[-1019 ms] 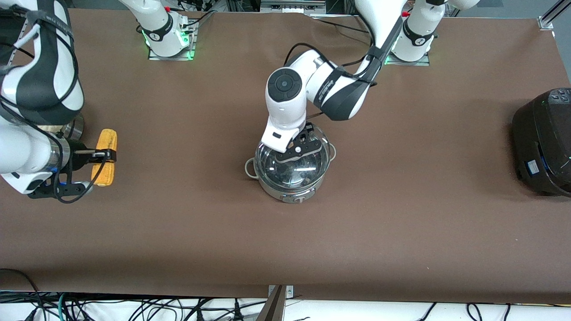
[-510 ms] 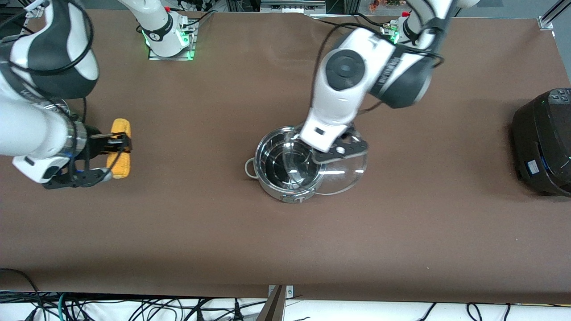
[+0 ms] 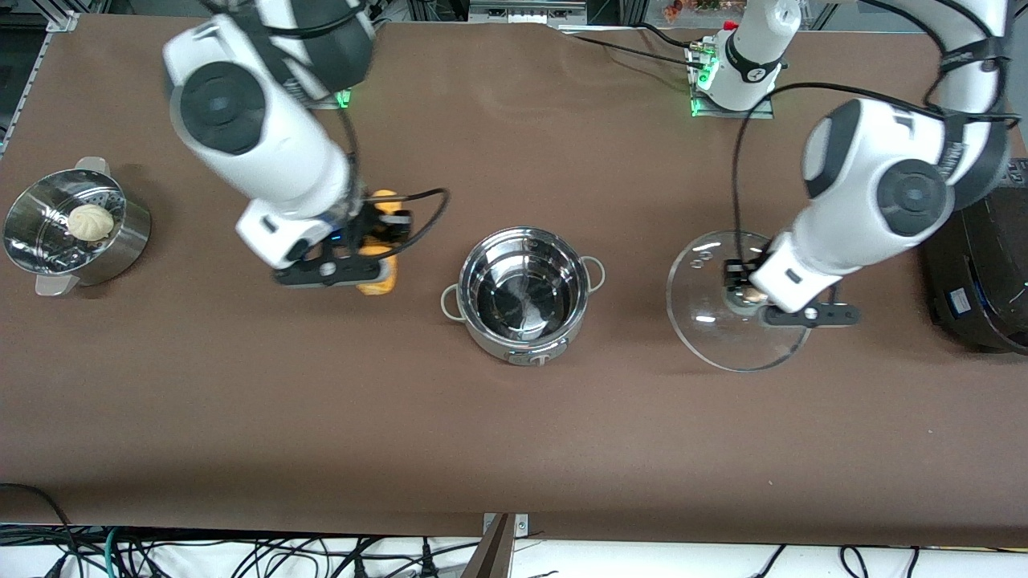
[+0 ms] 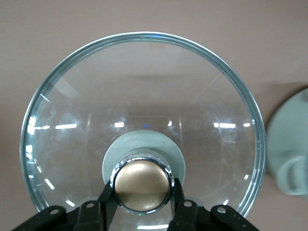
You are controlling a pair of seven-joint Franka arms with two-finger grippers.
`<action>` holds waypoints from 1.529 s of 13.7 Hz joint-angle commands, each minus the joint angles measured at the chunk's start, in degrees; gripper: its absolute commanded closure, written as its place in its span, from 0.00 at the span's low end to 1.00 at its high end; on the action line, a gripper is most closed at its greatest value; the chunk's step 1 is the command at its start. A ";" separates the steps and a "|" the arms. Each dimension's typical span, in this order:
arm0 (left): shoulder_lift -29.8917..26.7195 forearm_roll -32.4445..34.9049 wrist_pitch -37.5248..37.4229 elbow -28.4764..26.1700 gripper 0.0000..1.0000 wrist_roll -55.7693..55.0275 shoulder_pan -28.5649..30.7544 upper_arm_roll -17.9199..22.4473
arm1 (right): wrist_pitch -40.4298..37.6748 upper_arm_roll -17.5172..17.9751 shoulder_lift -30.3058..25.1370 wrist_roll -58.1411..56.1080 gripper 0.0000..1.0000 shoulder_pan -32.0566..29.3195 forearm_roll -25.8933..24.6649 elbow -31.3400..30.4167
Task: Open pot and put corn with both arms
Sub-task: 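Carry the corn over the pot while the left gripper sets the lid down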
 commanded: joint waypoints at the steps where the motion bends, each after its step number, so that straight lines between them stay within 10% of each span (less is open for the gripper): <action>1: -4.57 0.40 7.00 -10.23 1.00 10.60 4.51 -0.78 | 6.26 0.78 4.10 5.52 1.00 3.06 0.24 1.45; 7: -0.01 0.15 28.08 -22.80 1.00 22.05 8.74 0.80 | 18.40 0.70 11.49 10.54 1.00 8.35 0.06 1.45; 14: 6.33 -0.30 31.19 -23.78 0.96 22.32 8.75 0.89 | 23.24 0.70 18.26 8.18 1.00 9.49 -0.20 1.28; 17: 6.86 -0.30 30.75 -23.78 0.54 22.15 8.75 0.89 | 24.74 0.70 20.28 8.34 1.00 10.54 -0.20 1.19; 18: 6.77 -0.21 30.66 -23.78 0.16 21.97 8.75 0.89 | 24.74 0.70 20.81 8.35 1.00 10.98 -0.20 1.19; 19: 6.34 -0.21 30.31 -23.87 0.00 21.53 8.75 0.89 | 24.74 0.70 21.08 8.35 1.00 11.08 -0.29 1.02; 21: 3.62 -0.03 28.13 -25.01 0.00 21.62 8.74 0.89 | 24.74 0.70 22.04 8.35 1.00 11.34 -0.20 1.01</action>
